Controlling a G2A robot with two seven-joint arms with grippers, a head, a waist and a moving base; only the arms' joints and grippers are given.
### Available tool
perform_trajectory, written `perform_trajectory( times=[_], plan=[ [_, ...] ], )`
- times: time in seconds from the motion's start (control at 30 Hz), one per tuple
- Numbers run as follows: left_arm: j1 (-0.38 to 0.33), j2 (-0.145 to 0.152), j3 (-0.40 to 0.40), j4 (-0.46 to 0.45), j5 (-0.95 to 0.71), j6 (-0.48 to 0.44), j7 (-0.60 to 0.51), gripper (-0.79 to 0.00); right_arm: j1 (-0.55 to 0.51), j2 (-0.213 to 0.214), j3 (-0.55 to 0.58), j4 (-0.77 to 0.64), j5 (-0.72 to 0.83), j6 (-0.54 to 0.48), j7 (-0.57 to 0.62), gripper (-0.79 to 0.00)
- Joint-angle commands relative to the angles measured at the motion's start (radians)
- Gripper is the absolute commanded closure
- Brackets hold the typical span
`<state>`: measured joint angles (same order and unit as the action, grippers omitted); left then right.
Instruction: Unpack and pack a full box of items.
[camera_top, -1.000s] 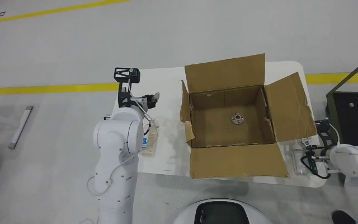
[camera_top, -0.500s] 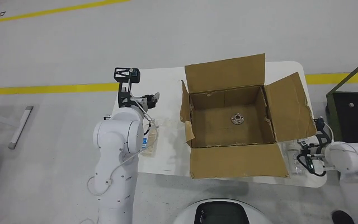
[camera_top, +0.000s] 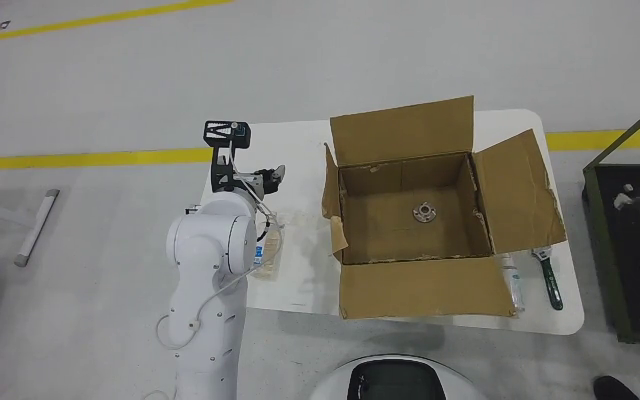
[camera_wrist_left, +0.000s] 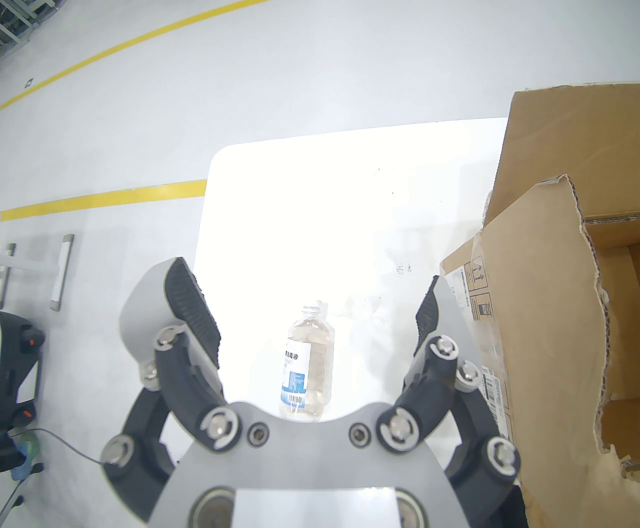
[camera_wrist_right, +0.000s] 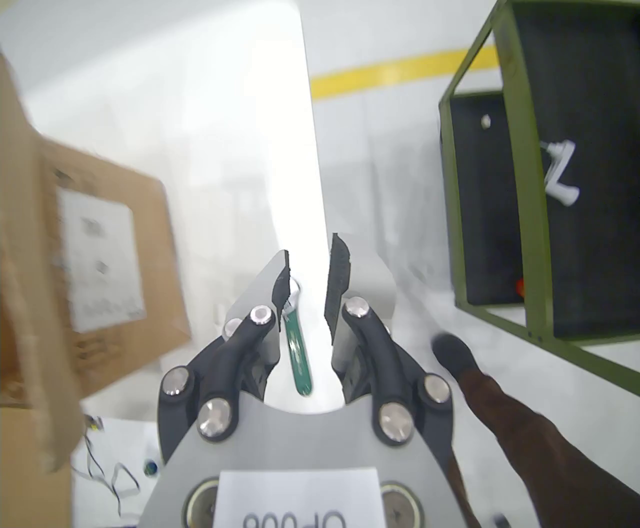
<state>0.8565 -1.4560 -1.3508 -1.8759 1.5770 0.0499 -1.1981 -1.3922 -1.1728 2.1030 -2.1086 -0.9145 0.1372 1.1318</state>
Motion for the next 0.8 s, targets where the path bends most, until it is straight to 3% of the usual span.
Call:
perform_trajectory(
  times=[0.0,0.17,0.3,0.57,0.67,0.77],
  plan=[
    [0.000,0.000,0.000,0.000,0.000,0.000,0.000,-0.785,-0.013,-0.004,0.005,-0.055,0.089,-0.011,-0.072,0.000],
    [0.000,0.000,0.000,0.000,0.000,0.000,0.000,-0.785,-0.006,-0.002,-0.096,-0.152,0.203,-0.082,-0.089,0.000],
    [0.000,0.000,0.000,0.000,0.000,0.000,0.000,-0.785,0.060,0.009,-0.281,-0.159,0.146,-0.141,-0.018,0.000],
    [0.000,0.000,0.000,0.000,0.000,0.000,0.000,-0.785,0.275,0.005,-0.684,0.079,-0.098,-0.139,0.054,0.000],
    [0.000,0.000,0.000,0.000,0.000,0.000,0.000,-0.785,0.333,-0.004,-0.764,0.183,-0.116,-0.106,0.037,0.000],
    [0.000,0.000,0.000,0.000,0.000,0.000,0.000,-0.785,0.336,-0.005,-0.772,0.195,-0.117,-0.103,0.038,0.000]
  ],
)
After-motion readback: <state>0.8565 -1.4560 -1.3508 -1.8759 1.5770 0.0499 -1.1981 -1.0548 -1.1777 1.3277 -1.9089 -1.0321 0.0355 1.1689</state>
